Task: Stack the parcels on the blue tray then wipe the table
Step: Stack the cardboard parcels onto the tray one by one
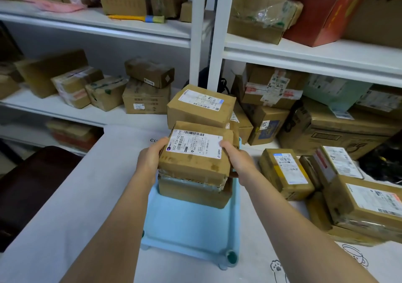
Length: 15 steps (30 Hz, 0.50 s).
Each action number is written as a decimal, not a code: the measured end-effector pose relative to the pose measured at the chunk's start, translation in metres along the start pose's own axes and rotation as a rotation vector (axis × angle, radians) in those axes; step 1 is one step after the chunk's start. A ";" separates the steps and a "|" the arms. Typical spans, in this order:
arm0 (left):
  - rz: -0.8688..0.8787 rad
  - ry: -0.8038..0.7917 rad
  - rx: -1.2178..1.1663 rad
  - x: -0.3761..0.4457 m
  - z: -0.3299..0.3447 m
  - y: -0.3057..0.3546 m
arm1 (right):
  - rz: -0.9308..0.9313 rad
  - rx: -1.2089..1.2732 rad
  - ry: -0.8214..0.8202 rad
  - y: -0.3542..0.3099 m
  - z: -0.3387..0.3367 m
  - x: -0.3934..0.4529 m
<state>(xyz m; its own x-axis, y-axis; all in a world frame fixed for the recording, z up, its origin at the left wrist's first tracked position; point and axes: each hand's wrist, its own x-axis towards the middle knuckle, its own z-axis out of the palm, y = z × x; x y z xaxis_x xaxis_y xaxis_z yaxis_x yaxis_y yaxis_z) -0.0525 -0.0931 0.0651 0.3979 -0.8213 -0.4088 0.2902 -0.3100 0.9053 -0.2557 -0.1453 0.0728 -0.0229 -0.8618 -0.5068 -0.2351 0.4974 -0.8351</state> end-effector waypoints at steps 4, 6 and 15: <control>-0.004 -0.027 0.113 0.015 -0.003 0.008 | 0.018 -0.011 0.028 -0.001 0.002 0.003; 0.019 -0.036 0.212 0.024 0.000 0.021 | -0.016 -0.005 0.047 -0.001 0.003 0.003; 0.079 -0.199 0.279 0.073 0.033 0.055 | -0.219 0.031 -0.033 -0.039 0.007 0.010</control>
<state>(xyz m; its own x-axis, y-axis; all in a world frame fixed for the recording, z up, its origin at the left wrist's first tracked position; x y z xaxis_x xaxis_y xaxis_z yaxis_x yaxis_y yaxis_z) -0.0361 -0.1854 0.0887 0.2247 -0.9168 -0.3303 0.0057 -0.3377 0.9412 -0.2403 -0.1724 0.0989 0.0574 -0.9461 -0.3186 -0.2007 0.3017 -0.9320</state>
